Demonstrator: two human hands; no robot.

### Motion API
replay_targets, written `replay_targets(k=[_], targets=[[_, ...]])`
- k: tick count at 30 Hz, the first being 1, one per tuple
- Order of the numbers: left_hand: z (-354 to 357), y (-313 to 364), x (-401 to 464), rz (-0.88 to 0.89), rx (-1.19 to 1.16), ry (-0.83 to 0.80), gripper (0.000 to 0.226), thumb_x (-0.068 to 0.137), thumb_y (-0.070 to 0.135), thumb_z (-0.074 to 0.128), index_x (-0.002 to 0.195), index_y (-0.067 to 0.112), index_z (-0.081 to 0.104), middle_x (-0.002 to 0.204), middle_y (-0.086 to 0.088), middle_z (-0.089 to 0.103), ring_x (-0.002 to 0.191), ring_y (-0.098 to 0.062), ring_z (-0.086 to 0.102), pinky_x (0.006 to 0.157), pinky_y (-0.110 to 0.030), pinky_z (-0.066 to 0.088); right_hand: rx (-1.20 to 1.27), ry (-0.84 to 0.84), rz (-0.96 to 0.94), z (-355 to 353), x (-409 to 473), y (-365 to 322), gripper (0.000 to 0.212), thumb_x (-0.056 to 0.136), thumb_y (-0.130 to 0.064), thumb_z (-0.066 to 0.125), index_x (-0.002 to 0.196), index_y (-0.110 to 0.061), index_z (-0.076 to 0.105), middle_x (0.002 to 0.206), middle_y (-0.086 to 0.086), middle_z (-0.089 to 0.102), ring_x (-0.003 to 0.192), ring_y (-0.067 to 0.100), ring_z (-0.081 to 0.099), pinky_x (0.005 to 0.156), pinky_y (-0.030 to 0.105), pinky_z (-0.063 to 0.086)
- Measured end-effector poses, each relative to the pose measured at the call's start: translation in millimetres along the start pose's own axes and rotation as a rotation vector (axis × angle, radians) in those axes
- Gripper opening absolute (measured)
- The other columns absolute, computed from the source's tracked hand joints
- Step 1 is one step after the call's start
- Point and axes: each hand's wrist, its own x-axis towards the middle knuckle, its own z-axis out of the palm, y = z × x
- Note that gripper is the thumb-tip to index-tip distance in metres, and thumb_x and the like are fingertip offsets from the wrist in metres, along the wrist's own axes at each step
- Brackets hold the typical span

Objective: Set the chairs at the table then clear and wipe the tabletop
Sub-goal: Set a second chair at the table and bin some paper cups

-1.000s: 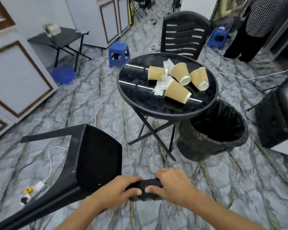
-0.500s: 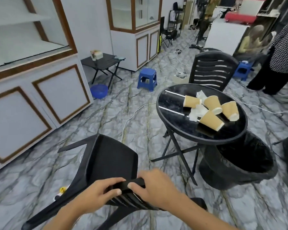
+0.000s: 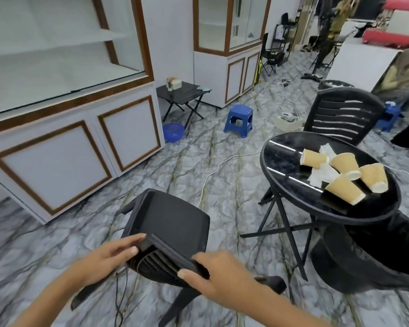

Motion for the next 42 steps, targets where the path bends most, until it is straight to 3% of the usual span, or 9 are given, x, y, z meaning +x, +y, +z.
replay_targets(k=[2,6,10,19,23,26,30,37,42], targets=[[-20,-13,-10,-0.004,-0.004,0.078,0.049,0.051,0.096,0.055,0.097,0.082,0.054,0.107,0.056,0.055,0.109,0.026,0.052,0.094,-0.011,0.041,0.031,-0.038,-0.043,3,-8,4,0.056,0.094,-0.071,0.037,0.085,-0.018,0.054,0.068,-0.005,0.047,0.062,0.016,0.045,0.061,0.040,0.042],[-44,-1,-28,0.020,0.008,0.194,0.034,0.083,0.072,0.056,0.116,0.065,0.061,0.121,0.040,0.061,0.115,0.016,0.053,0.095,-0.017,0.042,0.157,-0.096,-0.076,6,-10,18,0.038,0.094,-0.066,0.050,0.092,-0.030,0.061,0.070,-0.003,0.055,0.060,0.007,0.047,0.058,0.031,0.040],[-52,6,-40,0.033,0.098,0.222,0.060,0.070,0.077,0.060,0.127,0.058,0.056,0.125,0.032,0.062,0.119,0.009,0.055,0.101,-0.023,0.044,0.222,-0.117,-0.049,13,-11,30,0.016,0.089,-0.066,0.058,0.089,-0.051,0.057,0.069,-0.012,0.053,0.063,0.005,0.050,0.060,0.029,0.039],[-77,-47,-57,-0.052,-0.126,0.559,0.057,0.063,0.073,0.069,0.115,0.048,0.068,0.115,0.009,0.074,0.108,-0.013,0.069,0.100,-0.044,0.051,0.022,-0.169,-0.253,1,73,-11,0.069,0.085,-0.072,0.057,0.072,-0.003,0.057,0.057,0.011,0.052,0.051,0.023,0.046,0.050,0.033,0.034],[-76,-109,-86,-0.096,-0.345,0.682,0.014,0.093,0.024,0.066,0.101,0.031,0.075,0.114,-0.016,0.073,0.093,-0.023,0.073,0.093,-0.045,0.058,-0.066,-0.273,-0.325,6,116,-51,0.073,0.086,-0.070,0.057,0.065,-0.001,0.046,0.053,0.009,0.039,0.047,0.021,0.037,0.049,0.039,0.031],[-66,-155,-110,-0.114,-0.466,0.674,0.026,0.097,-0.005,0.051,0.103,0.012,0.070,0.123,-0.030,0.064,0.076,-0.008,0.073,0.075,-0.024,0.061,-0.152,-0.332,-0.417,24,134,-76,0.069,0.087,-0.067,0.059,0.061,-0.005,0.042,0.051,0.009,0.039,0.046,0.027,0.039,0.047,0.036,0.029],[-58,-177,-121,-0.139,-0.482,0.719,0.026,0.093,-0.012,0.052,0.101,0.006,0.070,0.116,-0.028,0.067,0.077,-0.009,0.072,0.072,-0.023,0.061,-0.131,-0.372,-0.410,38,131,-75,0.070,0.087,-0.068,0.059,0.073,0.000,0.057,0.057,0.016,0.051,0.051,0.030,0.046,0.048,0.038,0.032],[-65,-181,-146,-0.234,-0.316,0.545,0.025,0.071,0.032,0.089,0.094,0.031,0.079,0.104,-0.001,0.079,0.091,-0.018,0.072,0.080,-0.025,0.061,-0.053,-0.366,-0.212,17,103,-18,0.070,0.079,-0.085,0.048,0.096,-0.021,0.072,0.075,0.002,0.068,0.066,0.017,0.060,0.063,0.039,0.046],[-60,-170,-161,-0.244,-0.249,0.495,0.044,0.067,0.063,0.078,0.106,0.043,0.073,0.108,0.020,0.074,0.103,-0.007,0.070,0.092,-0.037,0.056,-0.011,-0.347,-0.160,23,93,1,0.074,0.075,-0.085,0.054,0.090,-0.015,0.071,0.079,0.007,0.069,0.070,0.021,0.061,0.064,0.038,0.046]])
